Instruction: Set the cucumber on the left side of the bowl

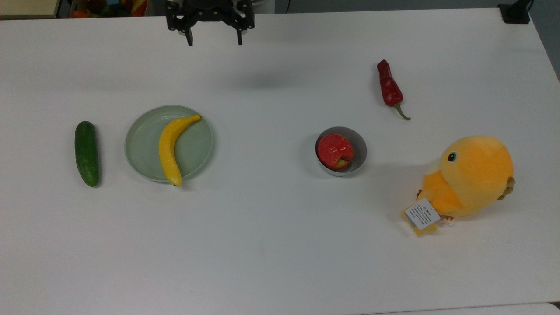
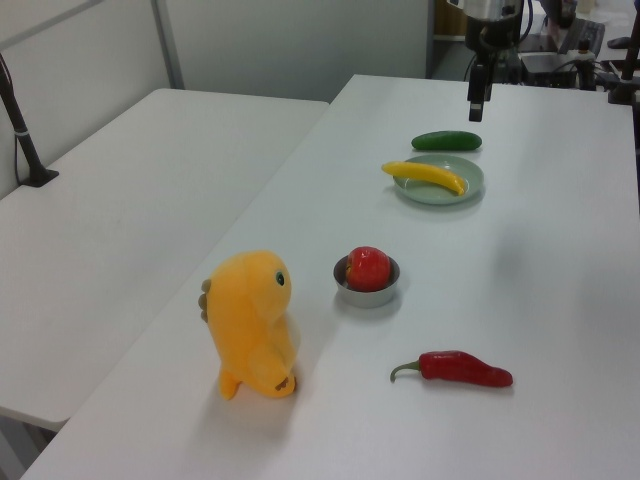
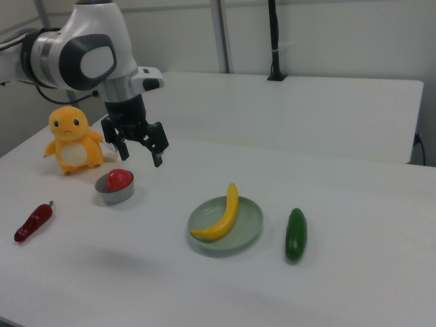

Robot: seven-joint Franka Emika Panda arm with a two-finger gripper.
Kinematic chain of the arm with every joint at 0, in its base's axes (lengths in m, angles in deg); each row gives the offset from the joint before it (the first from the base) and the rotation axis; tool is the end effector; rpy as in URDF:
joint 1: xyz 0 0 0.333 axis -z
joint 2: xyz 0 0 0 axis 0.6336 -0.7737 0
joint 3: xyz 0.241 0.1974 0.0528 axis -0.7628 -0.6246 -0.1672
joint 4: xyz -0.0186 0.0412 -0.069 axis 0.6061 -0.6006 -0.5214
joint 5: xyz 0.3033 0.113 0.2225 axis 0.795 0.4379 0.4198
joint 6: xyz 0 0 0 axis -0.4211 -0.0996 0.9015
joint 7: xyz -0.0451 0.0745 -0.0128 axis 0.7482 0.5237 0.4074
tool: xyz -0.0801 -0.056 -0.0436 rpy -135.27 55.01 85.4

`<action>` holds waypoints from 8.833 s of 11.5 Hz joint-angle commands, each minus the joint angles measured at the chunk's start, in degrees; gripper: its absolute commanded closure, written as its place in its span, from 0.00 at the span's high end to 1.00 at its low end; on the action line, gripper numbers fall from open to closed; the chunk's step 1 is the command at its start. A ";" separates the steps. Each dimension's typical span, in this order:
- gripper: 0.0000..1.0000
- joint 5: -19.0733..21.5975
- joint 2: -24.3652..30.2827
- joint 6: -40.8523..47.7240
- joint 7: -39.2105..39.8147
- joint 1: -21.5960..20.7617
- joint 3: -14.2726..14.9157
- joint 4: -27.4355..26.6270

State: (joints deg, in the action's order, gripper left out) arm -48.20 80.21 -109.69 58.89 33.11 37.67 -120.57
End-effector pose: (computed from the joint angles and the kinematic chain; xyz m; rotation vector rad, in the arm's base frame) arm 0.5669 0.0050 0.5410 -3.1384 -0.1304 -0.0405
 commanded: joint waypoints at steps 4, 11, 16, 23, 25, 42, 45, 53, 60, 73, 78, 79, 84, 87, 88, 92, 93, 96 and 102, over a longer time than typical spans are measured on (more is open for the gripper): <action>1.00 0.18 0.09 -8.27 11.67 2.24 9.54 -3.33; 1.00 -1.23 -11.42 -20.13 25.22 11.38 11.49 -1.40; 1.00 -1.31 -20.91 -26.29 29.70 14.72 11.49 3.51; 1.00 -1.23 -31.11 -31.83 28.74 16.48 9.47 10.29; 1.00 -1.31 -32.35 -33.06 28.83 17.18 8.59 10.91; 0.07 -3.96 -30.79 -36.41 28.65 19.03 4.99 9.78; 0.06 -3.60 -24.55 -33.96 15.00 16.93 2.89 7.22; 0.08 6.94 -11.52 -16.73 -5.14 -0.20 -1.76 3.09; 0.08 9.06 -13.27 -15.49 -24.60 -8.82 -11.27 3.00; 0.10 4.58 -26.02 -32.71 -26.28 -17.79 -11.36 4.06; 0.13 3.96 -27.08 -32.89 -26.54 -17.62 -11.36 3.88; 0.15 3.96 -27.43 -32.89 -26.46 -17.27 -11.36 3.88; 1.00 3.96 -27.34 -32.28 -26.02 -16.65 -11.36 3.79; 1.00 3.87 -26.64 -31.92 -26.02 -16.56 -11.36 3.62; 1.00 3.87 -26.38 -31.75 -26.02 -16.56 -11.36 3.62; 1.00 3.96 -20.33 -22.20 -26.28 -17.18 -11.45 3.62; 1.00 3.96 -18.22 -19.38 -26.19 -17.09 -11.45 3.62; 1.00 3.26 -12.16 -10.95 -25.84 -14.73 -11.28 3.62; 1.00 -2.62 -4.76 -4.41 -19.63 -8.21 -3.83 3.35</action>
State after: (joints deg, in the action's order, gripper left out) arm -48.64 72.43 -115.12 35.12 24.69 29.34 -115.68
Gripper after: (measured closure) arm 0.000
